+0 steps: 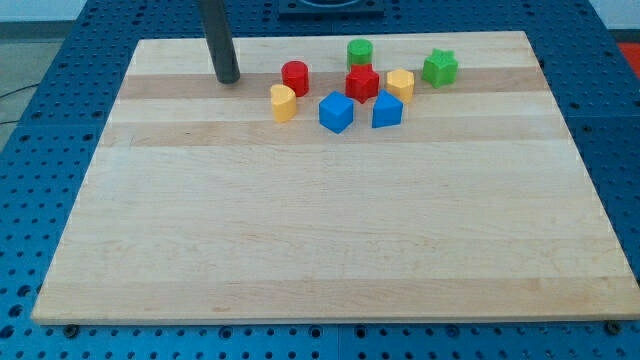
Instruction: Move the green circle towards right
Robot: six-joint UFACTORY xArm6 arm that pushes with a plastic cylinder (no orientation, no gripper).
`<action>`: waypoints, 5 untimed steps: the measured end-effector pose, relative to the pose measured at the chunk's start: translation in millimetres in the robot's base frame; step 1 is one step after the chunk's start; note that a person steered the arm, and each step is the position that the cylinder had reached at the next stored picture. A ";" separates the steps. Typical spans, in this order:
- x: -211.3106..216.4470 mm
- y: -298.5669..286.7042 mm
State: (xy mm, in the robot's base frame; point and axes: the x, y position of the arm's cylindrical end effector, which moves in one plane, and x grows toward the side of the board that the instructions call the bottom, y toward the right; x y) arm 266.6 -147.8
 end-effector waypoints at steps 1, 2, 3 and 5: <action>-2.4 37.2; 2.6 84.0; -8.8 107.8; 3.4 212.5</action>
State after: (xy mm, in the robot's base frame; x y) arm 270.0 64.7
